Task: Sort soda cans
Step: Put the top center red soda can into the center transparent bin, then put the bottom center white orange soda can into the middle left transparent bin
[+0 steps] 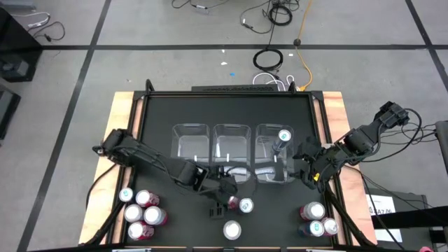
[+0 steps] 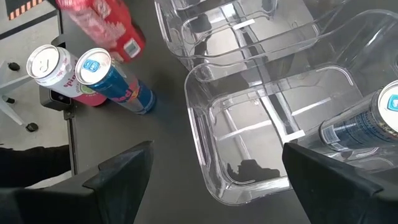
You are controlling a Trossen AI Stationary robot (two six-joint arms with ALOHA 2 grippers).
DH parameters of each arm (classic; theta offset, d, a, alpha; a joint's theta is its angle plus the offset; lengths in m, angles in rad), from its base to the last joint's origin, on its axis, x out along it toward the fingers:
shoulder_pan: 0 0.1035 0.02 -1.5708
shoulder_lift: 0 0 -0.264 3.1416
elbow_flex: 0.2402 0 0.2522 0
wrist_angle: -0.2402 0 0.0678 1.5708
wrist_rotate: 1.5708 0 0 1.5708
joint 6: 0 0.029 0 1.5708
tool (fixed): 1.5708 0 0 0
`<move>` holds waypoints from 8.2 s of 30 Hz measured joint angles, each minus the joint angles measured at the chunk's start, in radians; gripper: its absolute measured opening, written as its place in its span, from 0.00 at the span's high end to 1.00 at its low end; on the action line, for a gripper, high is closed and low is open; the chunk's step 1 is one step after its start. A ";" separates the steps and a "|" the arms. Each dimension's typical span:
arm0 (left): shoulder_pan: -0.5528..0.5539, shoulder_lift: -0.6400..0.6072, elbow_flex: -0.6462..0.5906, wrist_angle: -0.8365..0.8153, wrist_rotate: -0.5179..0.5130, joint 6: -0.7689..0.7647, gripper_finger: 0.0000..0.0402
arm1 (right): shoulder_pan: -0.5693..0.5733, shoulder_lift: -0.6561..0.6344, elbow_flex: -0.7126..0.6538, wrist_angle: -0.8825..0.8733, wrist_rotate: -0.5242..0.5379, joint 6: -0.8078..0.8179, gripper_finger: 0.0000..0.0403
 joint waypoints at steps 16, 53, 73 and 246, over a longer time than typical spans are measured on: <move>0.226 -0.087 0.001 -0.072 0.133 0.002 0.16 | -0.001 0.000 0.000 -0.001 0.029 0.032 0.13; 0.603 0.059 0.162 -0.121 0.236 0.514 0.16 | -0.001 0.000 0.000 0.000 0.159 0.193 0.13; 0.693 0.265 0.162 -0.016 0.212 0.550 0.16 | -0.002 0.000 0.000 -0.001 0.189 0.240 0.13; -0.191 0.423 0.434 -0.253 -0.116 -0.628 0.16 | -0.001 0.042 0.000 -0.001 0.048 -0.059 0.13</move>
